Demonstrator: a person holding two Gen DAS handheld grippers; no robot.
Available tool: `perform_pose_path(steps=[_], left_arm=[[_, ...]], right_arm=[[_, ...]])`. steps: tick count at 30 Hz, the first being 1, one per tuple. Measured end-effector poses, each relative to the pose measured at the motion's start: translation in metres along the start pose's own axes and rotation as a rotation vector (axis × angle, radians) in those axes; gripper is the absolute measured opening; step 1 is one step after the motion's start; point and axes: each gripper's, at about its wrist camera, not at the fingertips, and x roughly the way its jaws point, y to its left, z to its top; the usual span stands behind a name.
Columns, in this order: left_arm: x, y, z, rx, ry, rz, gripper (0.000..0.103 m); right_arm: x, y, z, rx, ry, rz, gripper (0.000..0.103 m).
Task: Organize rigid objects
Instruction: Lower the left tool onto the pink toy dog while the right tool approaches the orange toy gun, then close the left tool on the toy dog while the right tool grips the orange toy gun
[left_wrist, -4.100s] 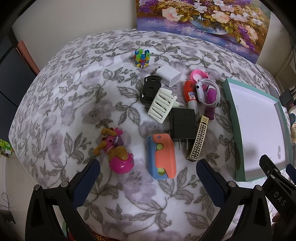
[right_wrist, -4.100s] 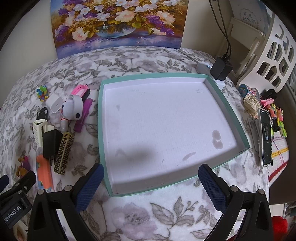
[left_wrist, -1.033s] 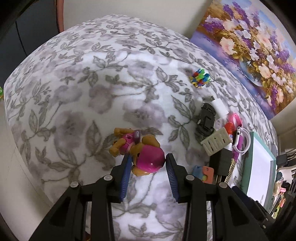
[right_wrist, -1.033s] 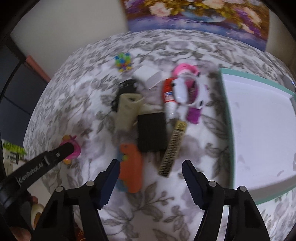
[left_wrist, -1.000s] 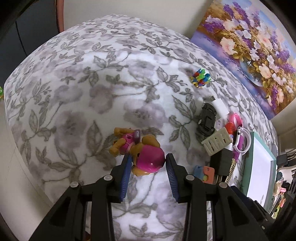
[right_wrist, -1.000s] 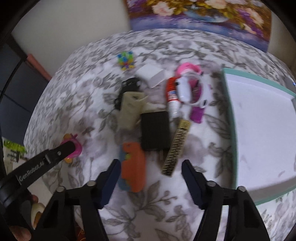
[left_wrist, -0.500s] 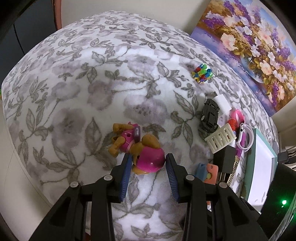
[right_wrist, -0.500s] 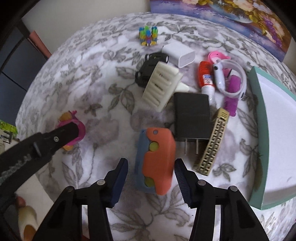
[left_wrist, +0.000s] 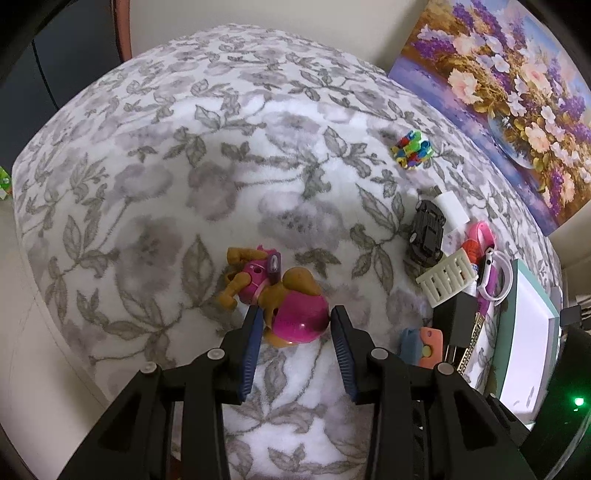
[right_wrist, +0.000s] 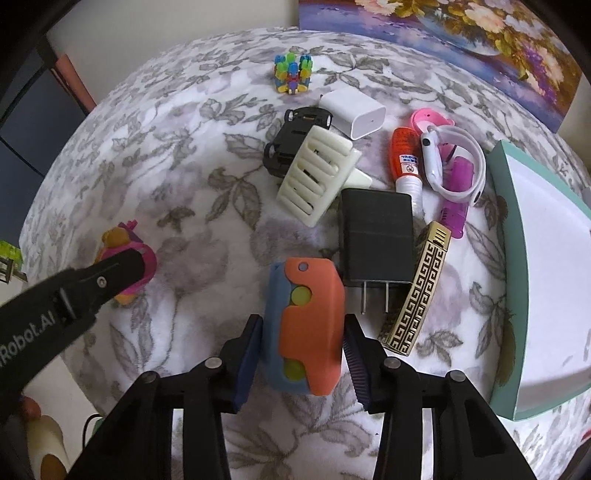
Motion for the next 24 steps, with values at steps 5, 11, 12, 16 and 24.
perform_pose_path(steps=[5,11,12,16,24], left_arm=[[-0.018,-0.007,0.003,0.006,-0.042,0.011,0.039],[-0.033,-0.033,0.006,0.062,-0.078,0.026,0.021],[-0.033,-0.037,0.006,0.066,-0.078,0.027,0.021],[-0.034,-0.045,0.004,0.073,-0.074,0.032,0.019],[-0.038,-0.046,0.004,0.062,-0.089,0.030,0.012]], right_arm=[[-0.022,-0.015,0.002,0.036,-0.035,0.071,0.043],[-0.047,-0.034,0.010,0.095,-0.082,0.139,0.024],[-0.048,-0.037,0.009,0.099,-0.084,0.143,0.024],[-0.052,-0.046,0.003,0.111,-0.076,0.166,0.024],[-0.065,-0.069,0.006,0.173,-0.105,0.223,0.024]])
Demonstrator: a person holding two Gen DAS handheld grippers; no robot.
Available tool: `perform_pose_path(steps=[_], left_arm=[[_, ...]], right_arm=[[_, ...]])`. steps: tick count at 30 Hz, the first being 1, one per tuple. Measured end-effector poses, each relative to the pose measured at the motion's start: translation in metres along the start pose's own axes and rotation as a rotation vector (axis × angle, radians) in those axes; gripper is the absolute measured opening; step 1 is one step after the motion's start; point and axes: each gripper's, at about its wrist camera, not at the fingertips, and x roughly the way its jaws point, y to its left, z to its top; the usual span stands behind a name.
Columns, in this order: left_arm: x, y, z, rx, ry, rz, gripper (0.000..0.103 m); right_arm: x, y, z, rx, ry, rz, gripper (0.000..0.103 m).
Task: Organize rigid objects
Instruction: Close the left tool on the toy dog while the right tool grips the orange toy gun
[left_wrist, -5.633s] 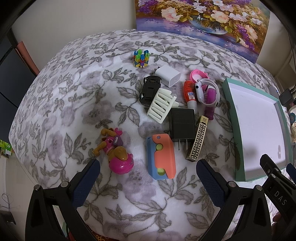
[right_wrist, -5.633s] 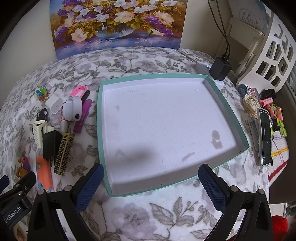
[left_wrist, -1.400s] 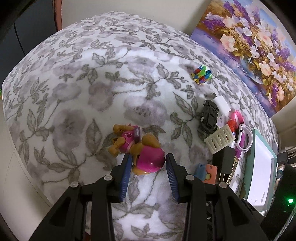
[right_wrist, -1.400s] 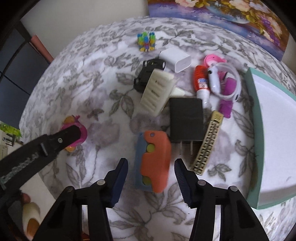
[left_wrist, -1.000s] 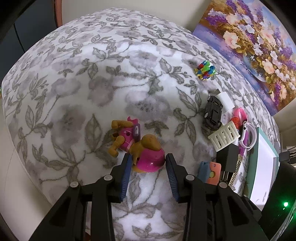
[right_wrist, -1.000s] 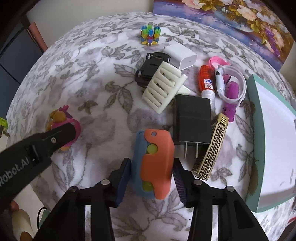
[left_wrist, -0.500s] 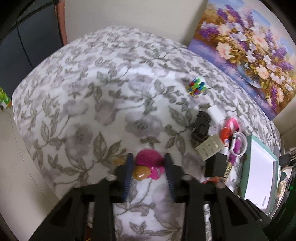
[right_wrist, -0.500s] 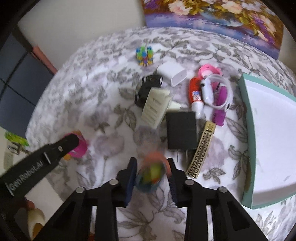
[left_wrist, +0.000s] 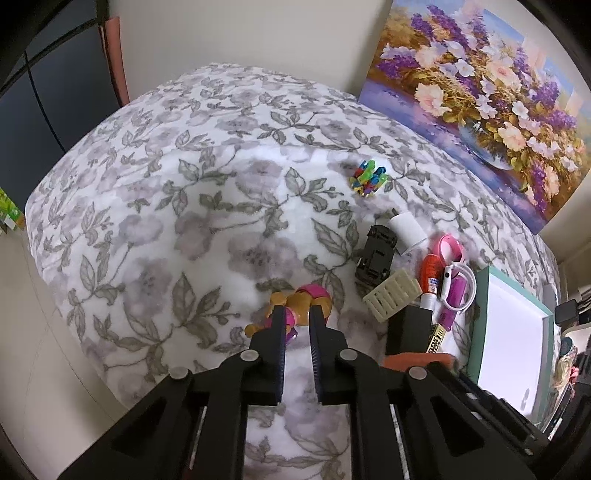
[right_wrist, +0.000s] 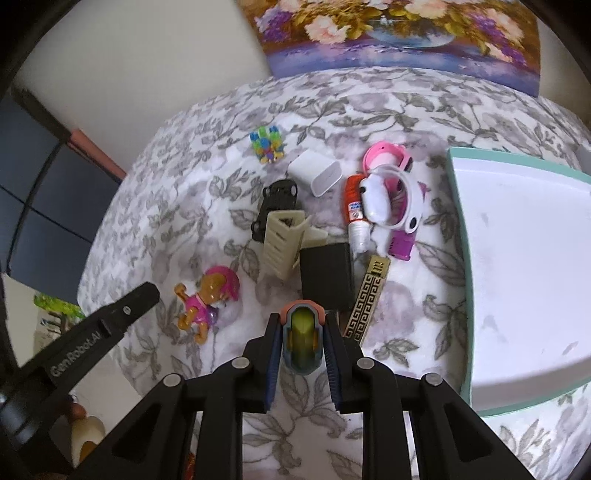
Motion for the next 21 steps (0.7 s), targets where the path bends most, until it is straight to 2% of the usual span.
perform_pose_path(steps=[3,8,10,11,12,21], left_arm=[[0.010,0.003,0.000,0.000,0.023,-0.008,0.012],[0.025,0.010,0.002,0.020,0.056,0.040,0.015],[0.029,0.014,0.001,0.017,0.066,0.042,0.026],[0.030,0.015,0.000,0.018,0.069,0.039,0.036],[0.031,0.016,0.000,0.020,0.071,0.035,0.042],[0.051,0.005,-0.004,0.117,0.108,0.060,0.043]], right_arm=[[-0.005,-0.006,0.002,0.019,-0.010,0.009,0.024],[-0.002,-0.014,0.003,0.048,0.007,0.003,0.023],[0.000,-0.015,0.003,0.052,0.015,0.000,0.023],[0.001,-0.015,0.002,0.051,0.017,-0.001,0.023],[0.002,-0.015,0.002,0.048,0.019,-0.003,0.023],[0.007,-0.013,0.001,0.040,0.030,-0.015,0.023]])
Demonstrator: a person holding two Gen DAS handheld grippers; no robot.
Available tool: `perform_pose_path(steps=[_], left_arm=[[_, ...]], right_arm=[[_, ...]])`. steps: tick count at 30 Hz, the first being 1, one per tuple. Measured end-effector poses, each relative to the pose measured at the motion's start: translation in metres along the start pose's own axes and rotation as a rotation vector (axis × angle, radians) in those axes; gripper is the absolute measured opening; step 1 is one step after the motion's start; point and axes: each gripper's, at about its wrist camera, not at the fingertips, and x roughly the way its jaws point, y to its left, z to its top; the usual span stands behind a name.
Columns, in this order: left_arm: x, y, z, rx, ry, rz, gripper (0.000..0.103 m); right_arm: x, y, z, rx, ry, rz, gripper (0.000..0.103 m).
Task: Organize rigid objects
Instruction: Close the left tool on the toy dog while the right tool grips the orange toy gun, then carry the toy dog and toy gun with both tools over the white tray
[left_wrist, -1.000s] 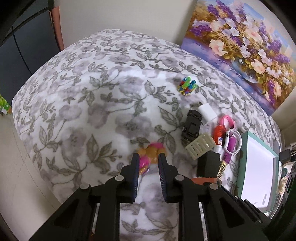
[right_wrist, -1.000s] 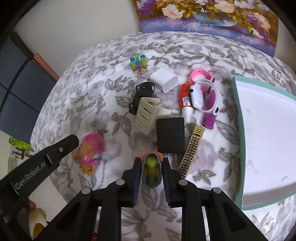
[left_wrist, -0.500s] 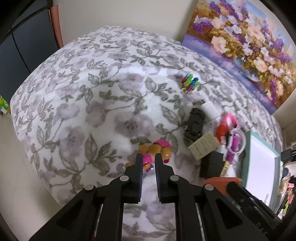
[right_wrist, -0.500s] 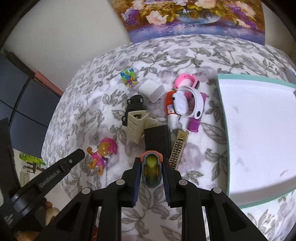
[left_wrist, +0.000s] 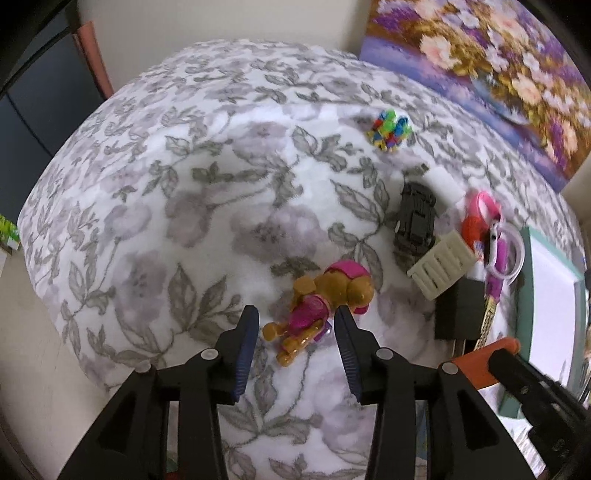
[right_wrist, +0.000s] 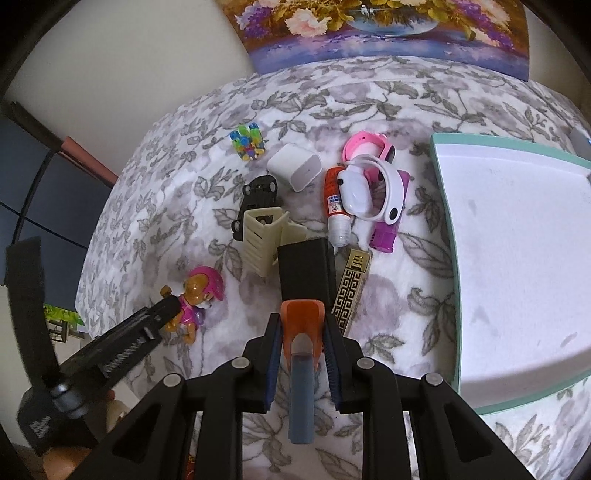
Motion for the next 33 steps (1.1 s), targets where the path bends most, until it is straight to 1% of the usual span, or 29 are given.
perform_pose_path(steps=[5,8,9,10,11,12,15,18,24,29,33], left_arm=[[0.012,-0.007,0.001,0.041,0.007,0.017,0.043],[0.014,-0.010,0.002,0.061,-0.014,0.025,0.043],[0.013,-0.011,0.003,0.064,-0.019,0.025,0.041],[0.011,-0.010,0.002,0.060,-0.031,0.021,0.037],[0.008,-0.010,0.002,0.059,-0.043,0.011,0.019],[0.005,-0.010,0.003,0.056,-0.050,0.000,0.017],[0.000,-0.013,0.002,0.065,-0.069,-0.002,0.017],[-0.005,-0.012,0.001,0.057,-0.081,-0.027,0.016],[-0.029,-0.009,0.002,0.029,-0.149,-0.053,0.016],[-0.051,-0.011,0.002,0.016,-0.196,-0.071,0.016],[-0.070,-0.014,0.003,0.009,-0.238,-0.096,0.016]], right_arm=[[0.001,0.000,0.000,-0.003,0.005,0.000,0.023],[0.002,0.001,-0.001,-0.006,0.011,-0.001,0.023],[0.003,0.001,-0.001,-0.007,0.012,-0.001,0.023],[0.003,0.001,-0.001,-0.007,0.012,-0.001,0.023],[0.003,0.001,-0.001,-0.007,0.012,-0.001,0.023],[0.002,0.001,-0.001,-0.006,0.012,-0.002,0.023],[0.000,0.002,-0.001,-0.009,0.006,0.000,0.023],[-0.002,0.003,-0.001,-0.014,-0.002,0.005,0.023],[-0.013,0.003,0.001,-0.010,-0.028,0.035,0.023],[-0.030,0.004,0.002,-0.008,-0.071,0.065,0.023],[-0.049,0.003,0.004,-0.004,-0.125,0.090,0.024]])
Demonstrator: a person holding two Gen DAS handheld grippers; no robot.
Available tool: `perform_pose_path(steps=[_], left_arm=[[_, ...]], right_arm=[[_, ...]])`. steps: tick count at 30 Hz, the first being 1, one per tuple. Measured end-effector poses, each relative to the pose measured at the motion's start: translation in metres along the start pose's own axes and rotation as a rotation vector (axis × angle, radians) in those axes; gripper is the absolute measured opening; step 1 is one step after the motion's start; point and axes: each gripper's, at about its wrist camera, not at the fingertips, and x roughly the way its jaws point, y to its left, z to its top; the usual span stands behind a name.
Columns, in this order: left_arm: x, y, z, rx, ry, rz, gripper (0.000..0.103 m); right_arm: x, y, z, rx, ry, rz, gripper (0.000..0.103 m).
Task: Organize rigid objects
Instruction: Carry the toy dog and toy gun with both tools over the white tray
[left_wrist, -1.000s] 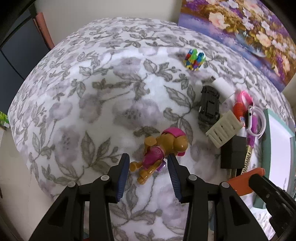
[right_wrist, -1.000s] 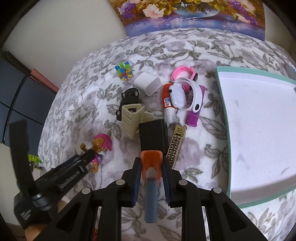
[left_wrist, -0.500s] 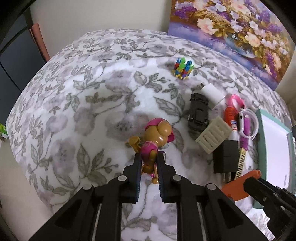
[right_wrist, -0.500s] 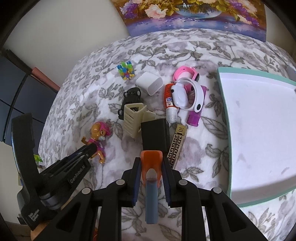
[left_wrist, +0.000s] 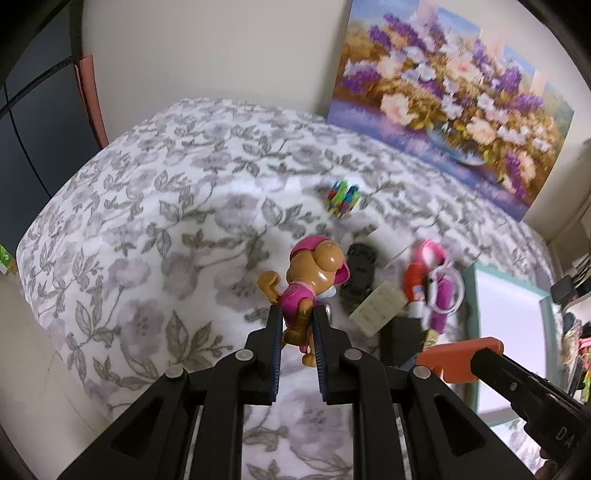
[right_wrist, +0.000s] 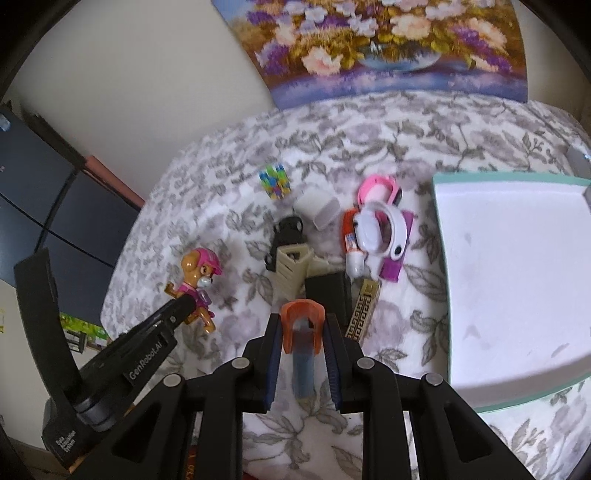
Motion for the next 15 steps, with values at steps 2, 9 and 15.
perform_pose_path(steps=[2,9,15], left_arm=[[-0.008,-0.004,0.002,0.003,-0.017,-0.007,0.016],[-0.028,-0.020,0.009,0.018,-0.053,-0.039,0.016],[-0.040,-0.049,0.016,0.068,-0.073,-0.063,0.016]], right_arm=[[-0.008,0.000,0.003,0.002,-0.027,0.008,0.024],[-0.049,-0.005,0.011,0.019,-0.148,0.036,0.024],[-0.097,-0.021,0.020,0.032,-0.293,-0.011,0.024]])
